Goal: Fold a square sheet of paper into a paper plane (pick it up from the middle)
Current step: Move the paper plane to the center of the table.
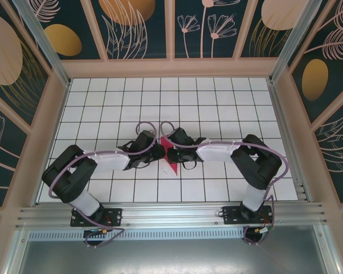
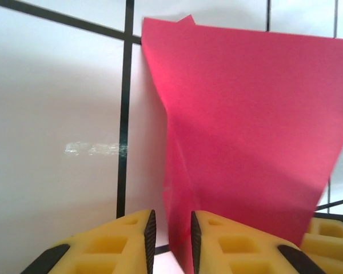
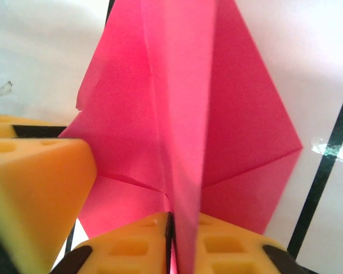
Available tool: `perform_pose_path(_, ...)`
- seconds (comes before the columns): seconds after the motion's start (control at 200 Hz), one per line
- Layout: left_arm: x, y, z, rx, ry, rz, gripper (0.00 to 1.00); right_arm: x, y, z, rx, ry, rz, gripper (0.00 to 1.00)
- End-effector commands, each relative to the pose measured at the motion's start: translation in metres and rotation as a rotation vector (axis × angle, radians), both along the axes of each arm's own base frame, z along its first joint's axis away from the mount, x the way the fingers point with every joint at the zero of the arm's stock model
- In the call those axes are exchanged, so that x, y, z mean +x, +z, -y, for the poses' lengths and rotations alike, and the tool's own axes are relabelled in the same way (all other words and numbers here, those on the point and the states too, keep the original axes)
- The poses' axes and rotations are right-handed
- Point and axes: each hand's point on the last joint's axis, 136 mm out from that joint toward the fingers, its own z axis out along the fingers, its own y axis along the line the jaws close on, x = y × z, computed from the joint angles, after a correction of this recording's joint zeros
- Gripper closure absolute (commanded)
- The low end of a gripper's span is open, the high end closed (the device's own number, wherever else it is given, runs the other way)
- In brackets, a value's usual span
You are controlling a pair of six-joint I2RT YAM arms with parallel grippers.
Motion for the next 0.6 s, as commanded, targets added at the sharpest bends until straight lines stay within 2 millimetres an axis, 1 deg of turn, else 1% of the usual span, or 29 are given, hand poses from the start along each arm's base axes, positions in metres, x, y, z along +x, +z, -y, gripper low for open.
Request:
perform_pose_path(0.0, 0.008, 0.018, -0.004, -0.027, 0.052, 0.065, 0.7, 0.006, 0.005, 0.0, -0.055, -0.016, 0.023, 0.89)
perform_pose_path(0.045, 0.009, 0.021, -0.008, -0.025, 0.072, 0.078, 0.67, 0.008, 0.007, 0.003, -0.085, -0.021, 0.03, 0.91)
perform_pose_path(0.11, 0.011, 0.029, -0.014, -0.022, 0.102, 0.105, 0.66, 0.016, 0.011, 0.011, -0.152, -0.047, 0.07, 0.93)
perform_pose_path(0.235, 0.014, 0.044, -0.035, 0.006, 0.191, 0.158, 0.64, 0.031, 0.02, 0.03, -0.276, -0.086, 0.143, 0.94)
perform_pose_path(0.3, 0.015, 0.051, -0.044, 0.014, 0.228, 0.185, 0.63, 0.039, 0.018, 0.036, -0.326, -0.096, 0.157, 0.94)
perform_pose_path(0.4, 0.014, 0.058, -0.055, 0.021, 0.263, 0.214, 0.63, 0.043, 0.007, 0.032, -0.341, -0.076, 0.132, 0.91)
perform_pose_path(0.485, 0.012, 0.06, -0.058, 0.015, 0.269, 0.223, 0.63, 0.045, -0.002, 0.027, -0.321, -0.071, 0.102, 0.87)
perform_pose_path(0.54, 0.011, 0.06, -0.057, 0.011, 0.266, 0.222, 0.63, 0.045, -0.007, 0.024, -0.314, -0.072, 0.086, 0.83)
perform_pose_path(0.595, 0.01, 0.058, -0.057, 0.007, 0.264, 0.217, 0.63, 0.045, -0.012, 0.023, -0.316, -0.075, 0.07, 0.76)
